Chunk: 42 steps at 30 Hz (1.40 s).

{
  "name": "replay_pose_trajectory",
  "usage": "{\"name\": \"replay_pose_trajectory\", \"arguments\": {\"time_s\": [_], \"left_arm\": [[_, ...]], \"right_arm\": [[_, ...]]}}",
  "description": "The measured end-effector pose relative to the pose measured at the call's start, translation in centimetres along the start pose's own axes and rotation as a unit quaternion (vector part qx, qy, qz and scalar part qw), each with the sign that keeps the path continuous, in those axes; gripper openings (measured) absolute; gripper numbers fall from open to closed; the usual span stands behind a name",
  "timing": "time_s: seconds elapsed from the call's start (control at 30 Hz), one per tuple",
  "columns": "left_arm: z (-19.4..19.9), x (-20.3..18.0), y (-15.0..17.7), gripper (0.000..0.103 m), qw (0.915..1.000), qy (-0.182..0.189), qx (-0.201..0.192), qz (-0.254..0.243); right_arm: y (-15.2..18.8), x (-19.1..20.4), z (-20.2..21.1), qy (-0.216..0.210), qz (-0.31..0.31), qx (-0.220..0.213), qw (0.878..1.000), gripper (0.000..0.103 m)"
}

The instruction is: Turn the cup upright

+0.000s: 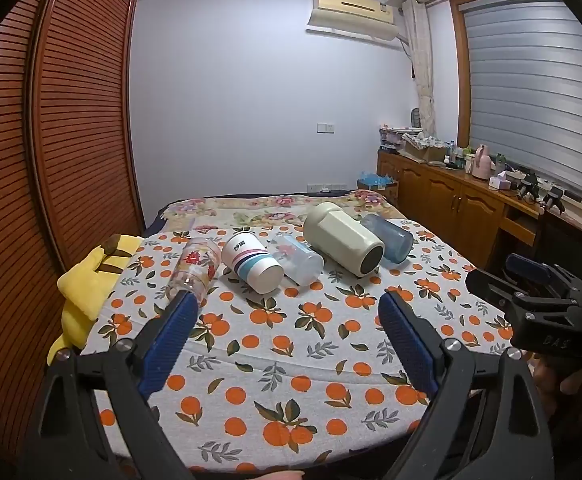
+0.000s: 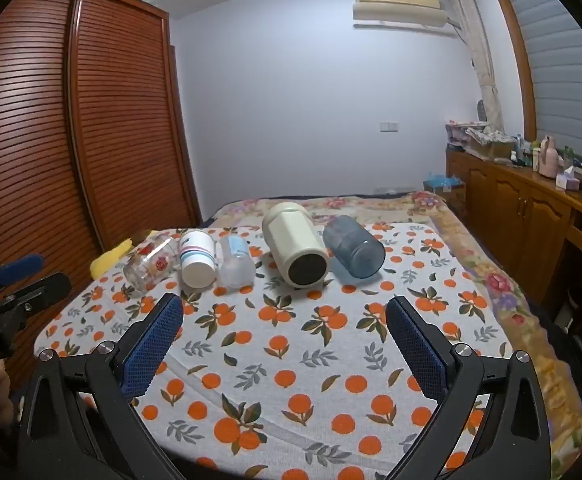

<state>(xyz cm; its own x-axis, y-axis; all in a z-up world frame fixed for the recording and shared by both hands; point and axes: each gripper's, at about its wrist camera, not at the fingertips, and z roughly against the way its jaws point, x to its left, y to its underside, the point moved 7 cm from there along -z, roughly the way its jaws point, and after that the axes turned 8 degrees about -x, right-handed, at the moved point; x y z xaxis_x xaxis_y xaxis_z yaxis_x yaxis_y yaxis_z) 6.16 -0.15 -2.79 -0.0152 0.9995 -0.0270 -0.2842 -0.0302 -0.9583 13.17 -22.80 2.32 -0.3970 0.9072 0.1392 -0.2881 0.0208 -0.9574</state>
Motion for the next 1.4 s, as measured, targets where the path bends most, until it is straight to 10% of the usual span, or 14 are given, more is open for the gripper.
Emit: {"name": "replay_pose_trajectory", "arguments": {"time_s": [1.4], "left_arm": [[0.42,0.25,-0.37,0.093,1.0000,0.000,0.000,-0.002]], "right_arm": [[0.12,-0.04,0.02,0.001,-0.001,0.001,1.000,0.103]]}}
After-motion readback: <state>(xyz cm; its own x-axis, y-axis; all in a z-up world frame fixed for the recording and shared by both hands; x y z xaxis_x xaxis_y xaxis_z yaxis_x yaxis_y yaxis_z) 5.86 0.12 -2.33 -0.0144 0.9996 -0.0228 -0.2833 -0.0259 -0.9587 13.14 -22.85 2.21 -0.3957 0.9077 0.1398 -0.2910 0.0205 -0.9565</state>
